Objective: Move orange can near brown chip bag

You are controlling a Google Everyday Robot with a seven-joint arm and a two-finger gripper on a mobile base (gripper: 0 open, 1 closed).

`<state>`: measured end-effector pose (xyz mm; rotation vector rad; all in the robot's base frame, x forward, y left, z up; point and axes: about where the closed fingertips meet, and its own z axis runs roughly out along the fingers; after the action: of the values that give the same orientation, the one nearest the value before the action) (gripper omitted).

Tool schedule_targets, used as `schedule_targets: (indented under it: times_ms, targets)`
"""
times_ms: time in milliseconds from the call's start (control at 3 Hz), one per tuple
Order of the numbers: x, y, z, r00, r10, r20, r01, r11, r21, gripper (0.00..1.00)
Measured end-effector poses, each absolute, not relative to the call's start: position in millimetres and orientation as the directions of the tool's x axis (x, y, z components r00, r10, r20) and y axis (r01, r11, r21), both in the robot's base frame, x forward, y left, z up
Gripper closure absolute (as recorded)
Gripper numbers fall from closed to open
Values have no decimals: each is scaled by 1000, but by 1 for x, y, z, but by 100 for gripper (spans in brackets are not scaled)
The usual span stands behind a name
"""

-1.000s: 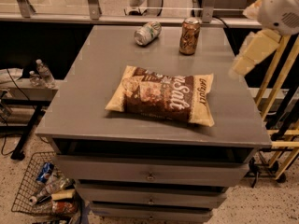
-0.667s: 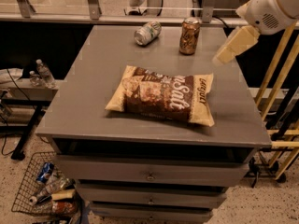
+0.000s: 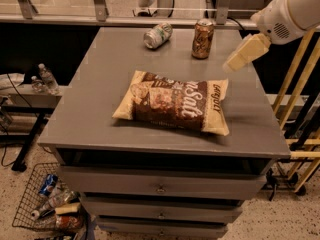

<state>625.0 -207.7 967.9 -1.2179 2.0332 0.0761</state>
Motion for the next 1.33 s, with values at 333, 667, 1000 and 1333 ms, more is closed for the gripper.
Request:
schedule_targets:
  times_ms: [333, 667, 1000, 1333]
  targets:
    - [660, -196, 950, -265, -677, -687, -759, 586, -284, 0]
    - [703, -192, 935, -261, -608, -750, -724, 637, -264, 0]
    - [736, -190, 933, -250, -559, -791, -675, 686, -271, 0]
    - [768, -185, 933, -236, -501, -833, -623, 735, -266, 0]
